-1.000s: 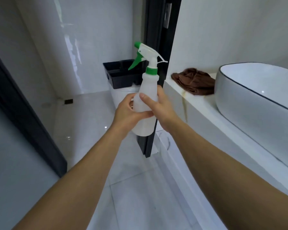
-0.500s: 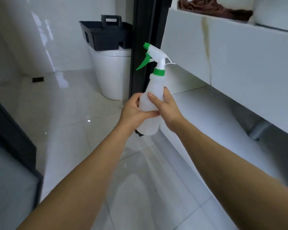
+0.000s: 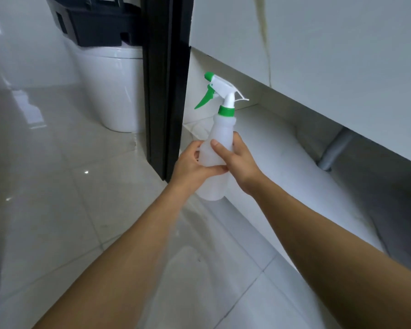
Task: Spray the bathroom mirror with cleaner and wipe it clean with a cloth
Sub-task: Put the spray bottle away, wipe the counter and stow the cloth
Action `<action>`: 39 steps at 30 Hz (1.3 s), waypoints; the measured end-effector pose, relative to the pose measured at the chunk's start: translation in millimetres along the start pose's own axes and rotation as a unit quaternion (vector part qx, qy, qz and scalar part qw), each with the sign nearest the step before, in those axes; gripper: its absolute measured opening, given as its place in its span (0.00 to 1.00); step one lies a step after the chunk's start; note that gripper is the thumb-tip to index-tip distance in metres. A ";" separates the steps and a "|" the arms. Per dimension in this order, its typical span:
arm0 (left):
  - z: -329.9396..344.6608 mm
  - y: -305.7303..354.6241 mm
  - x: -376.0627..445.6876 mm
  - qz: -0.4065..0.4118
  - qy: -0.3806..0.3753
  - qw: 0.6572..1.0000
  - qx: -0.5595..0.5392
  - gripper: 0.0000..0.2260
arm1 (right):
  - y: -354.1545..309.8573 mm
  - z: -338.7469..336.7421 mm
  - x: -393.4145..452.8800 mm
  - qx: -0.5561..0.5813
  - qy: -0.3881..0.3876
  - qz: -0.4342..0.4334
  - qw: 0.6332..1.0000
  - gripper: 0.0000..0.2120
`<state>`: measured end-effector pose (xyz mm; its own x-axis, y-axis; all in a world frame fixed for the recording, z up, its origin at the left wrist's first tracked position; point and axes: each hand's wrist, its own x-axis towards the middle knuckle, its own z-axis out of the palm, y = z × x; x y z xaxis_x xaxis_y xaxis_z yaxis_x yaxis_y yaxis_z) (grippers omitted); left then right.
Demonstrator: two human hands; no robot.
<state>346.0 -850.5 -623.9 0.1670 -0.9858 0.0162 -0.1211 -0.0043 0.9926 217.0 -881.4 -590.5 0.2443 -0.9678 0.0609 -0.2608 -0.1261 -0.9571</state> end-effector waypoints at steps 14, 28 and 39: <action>59.1 -4.2 -5.2 -0.062 -0.113 0.991 0.048 0.23 | 46.0 -61.0 -11.3 0.049 0.058 0.149 0.986 0.26; 179.1 55.5 24.2 -0.088 -0.234 0.967 0.053 0.44 | 39.1 -177.9 -52.3 0.212 0.180 0.222 0.935 0.18; 259.0 47.4 0.7 -0.075 -0.269 0.960 0.023 0.47 | 71.5 -248.7 -75.2 0.132 0.239 0.187 0.944 0.49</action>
<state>87.0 -894.8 -607.9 -0.3423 -0.9174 -0.2029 -0.1808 -0.1476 0.9724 -52.3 -871.8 -593.1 -0.2839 -0.9299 -0.2338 0.0109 0.2407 -0.9705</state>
